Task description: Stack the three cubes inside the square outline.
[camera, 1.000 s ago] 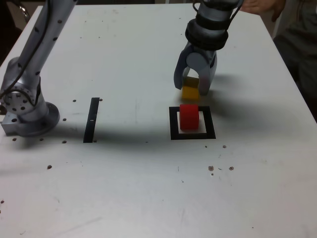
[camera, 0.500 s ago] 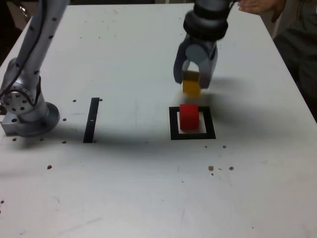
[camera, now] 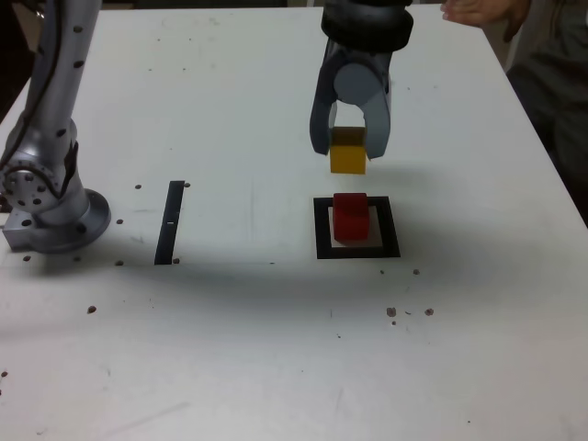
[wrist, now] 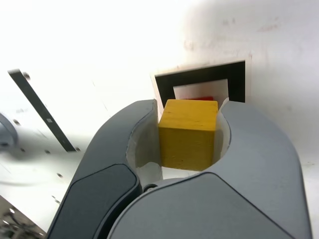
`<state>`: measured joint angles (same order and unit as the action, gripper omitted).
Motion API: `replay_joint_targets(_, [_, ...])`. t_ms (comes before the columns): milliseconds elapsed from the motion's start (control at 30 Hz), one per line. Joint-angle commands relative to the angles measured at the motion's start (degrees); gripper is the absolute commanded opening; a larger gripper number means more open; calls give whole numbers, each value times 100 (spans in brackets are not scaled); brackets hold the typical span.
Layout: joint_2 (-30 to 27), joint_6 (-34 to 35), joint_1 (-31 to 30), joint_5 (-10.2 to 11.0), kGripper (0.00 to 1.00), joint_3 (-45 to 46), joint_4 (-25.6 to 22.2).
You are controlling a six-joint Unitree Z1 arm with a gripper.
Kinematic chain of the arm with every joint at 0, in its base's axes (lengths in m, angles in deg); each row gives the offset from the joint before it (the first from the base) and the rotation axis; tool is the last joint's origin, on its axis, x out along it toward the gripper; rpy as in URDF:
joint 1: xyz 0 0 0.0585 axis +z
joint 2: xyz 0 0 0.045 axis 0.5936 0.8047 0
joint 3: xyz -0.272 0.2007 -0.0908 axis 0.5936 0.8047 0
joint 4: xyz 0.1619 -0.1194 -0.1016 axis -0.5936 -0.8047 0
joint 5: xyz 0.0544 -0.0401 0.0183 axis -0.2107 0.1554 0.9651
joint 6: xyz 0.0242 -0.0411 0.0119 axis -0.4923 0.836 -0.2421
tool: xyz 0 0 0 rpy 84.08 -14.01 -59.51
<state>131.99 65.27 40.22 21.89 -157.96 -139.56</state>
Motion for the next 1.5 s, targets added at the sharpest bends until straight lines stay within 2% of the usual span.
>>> replay_joint_targets(0, [10, 162, -75, -53, 24, -39, -24])
replay_joint_targets(300, [185, 638, -415, -158, 24, -147, -79])
replay_joint_targets(967, [339, 685, -451, -238, 25, 1, -87])
replay_joint_targets(1033, [344, 674, -451, -235, 37, 28, -71])
replay_joint_targets(1167, [345, 651, -451, -232, 80, 98, -46])
replay_joint_targets(1233, [345, 647, -451, -229, 96, 117, -42])
replay_joint_targets(1300, [341, 644, -451, -223, 99, 116, -34])
replay_joint_targets(1467, [330, 642, -451, -207, 100, 97, -19])
